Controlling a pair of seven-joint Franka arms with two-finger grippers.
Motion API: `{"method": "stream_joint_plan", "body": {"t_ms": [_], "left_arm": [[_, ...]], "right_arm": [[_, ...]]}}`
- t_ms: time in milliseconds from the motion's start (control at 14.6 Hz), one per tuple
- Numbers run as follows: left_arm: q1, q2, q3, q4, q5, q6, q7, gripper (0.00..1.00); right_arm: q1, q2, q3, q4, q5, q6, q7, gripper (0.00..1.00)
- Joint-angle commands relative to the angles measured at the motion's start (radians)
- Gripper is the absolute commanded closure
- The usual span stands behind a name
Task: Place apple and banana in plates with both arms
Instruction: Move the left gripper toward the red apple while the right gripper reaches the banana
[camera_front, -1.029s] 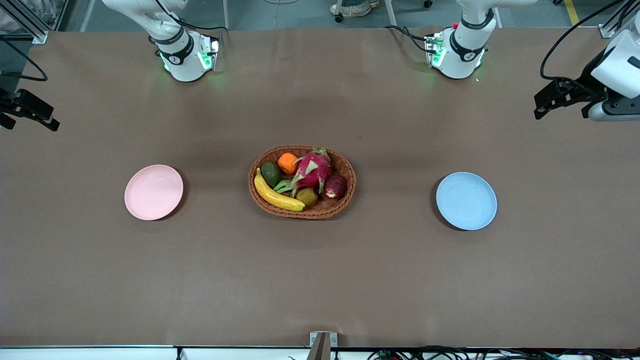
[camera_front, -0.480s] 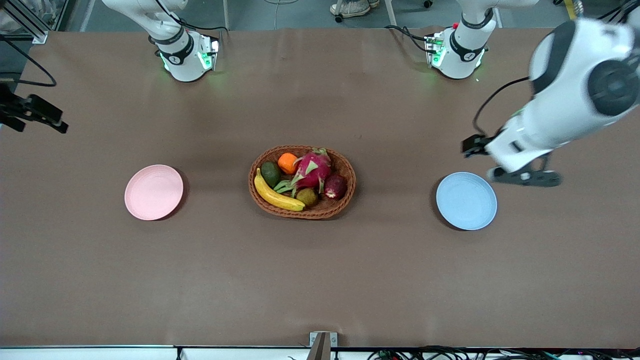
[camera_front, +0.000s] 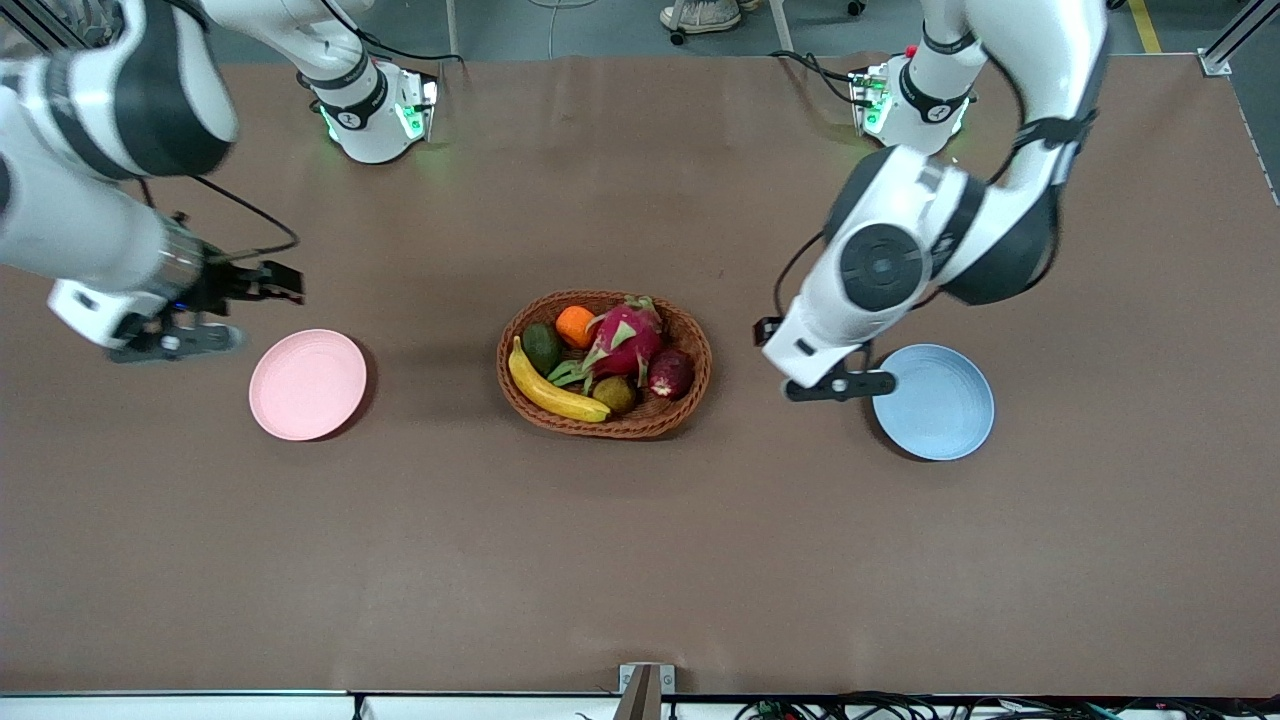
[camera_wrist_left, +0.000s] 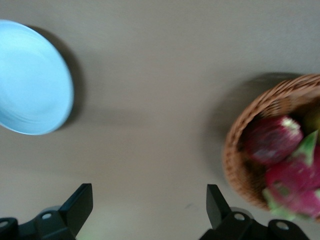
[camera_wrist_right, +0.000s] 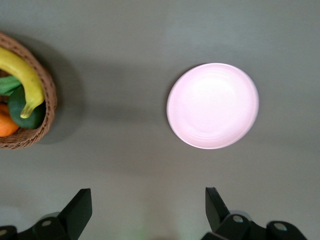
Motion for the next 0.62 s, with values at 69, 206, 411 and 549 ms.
{"method": "stream_joint_plan", "body": {"t_ms": [69,206,411,549], "left_arm": [[-0.074,0.152,0.007,0.123,-0.012,0.089,-0.207,0.00],[-0.104,0.206,0.008,0.149,-0.056,0.143,-0.291,0.00],[-0.124,0.249,0.007,0.157,-0.097,0.228,-0.406,0.00],[-0.137,0.279,0.007,0.158,-0.122,0.275,-0.436,0.00]], "right_arm": [[0.101,0.091,-0.007,-0.015,0.076,0.093,0.006,0.00],[0.185,0.143,-0.007,-0.015,0.077,0.136,0.006,0.01],[0.256,0.198,-0.007,-0.015,0.080,0.167,0.007,0.10],[0.276,0.226,-0.007,-0.015,0.090,0.207,0.009,0.12]]}}
